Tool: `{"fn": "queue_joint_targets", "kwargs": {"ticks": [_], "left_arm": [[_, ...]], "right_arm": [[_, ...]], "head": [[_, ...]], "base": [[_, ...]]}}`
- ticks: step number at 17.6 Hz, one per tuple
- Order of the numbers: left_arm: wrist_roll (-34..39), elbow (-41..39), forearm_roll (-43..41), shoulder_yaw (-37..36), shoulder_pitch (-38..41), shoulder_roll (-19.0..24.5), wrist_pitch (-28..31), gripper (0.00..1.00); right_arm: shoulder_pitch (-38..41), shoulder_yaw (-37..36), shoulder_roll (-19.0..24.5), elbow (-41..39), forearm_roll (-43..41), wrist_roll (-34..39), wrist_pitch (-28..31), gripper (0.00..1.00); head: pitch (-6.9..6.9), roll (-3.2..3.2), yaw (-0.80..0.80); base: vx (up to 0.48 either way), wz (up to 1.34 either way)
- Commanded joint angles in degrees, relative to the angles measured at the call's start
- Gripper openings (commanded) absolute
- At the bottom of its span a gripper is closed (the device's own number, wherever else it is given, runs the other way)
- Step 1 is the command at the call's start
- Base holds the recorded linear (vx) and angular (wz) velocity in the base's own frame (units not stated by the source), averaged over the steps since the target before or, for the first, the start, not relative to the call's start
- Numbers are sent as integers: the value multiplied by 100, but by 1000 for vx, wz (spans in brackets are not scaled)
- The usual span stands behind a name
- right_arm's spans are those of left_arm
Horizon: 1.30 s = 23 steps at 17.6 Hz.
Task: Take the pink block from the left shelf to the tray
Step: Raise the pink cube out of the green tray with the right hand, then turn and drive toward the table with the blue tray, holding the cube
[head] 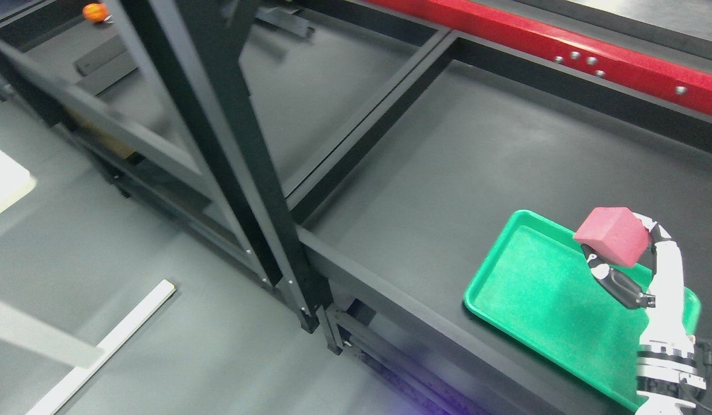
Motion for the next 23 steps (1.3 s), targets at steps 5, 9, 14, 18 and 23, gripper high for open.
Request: {"fn": "queue_joint_targets", "kwargs": {"ticks": [5,9,14,18,23], "left_arm": [[4,0,-9,0,53,100,-3,100],[4,0,-9,0,53,100,-3,100],[4,0,-9,0,53,100,-3,100],[4,0,-9,0,53,100,-3,100],[4,0,-9,0,53,100,-3,100]], "right_arm": [[3,-2,-86,-51,2,8,3,3],[3,-11,-86,-51,2,-1,3,3],[11,-46,-86,-51,2,-1,-6,3],[11,-46,-86,-51,2,-1,3,3],[12,-46,-86,-51,-6,-1,-6,3]], "head": [[1,0,0],[1,0,0],[1,0,0],[1,0,0],[1,0,0]], "base": [[-70,498],[-97,576],[-129,600],[-135,657],[-134,676]]}}
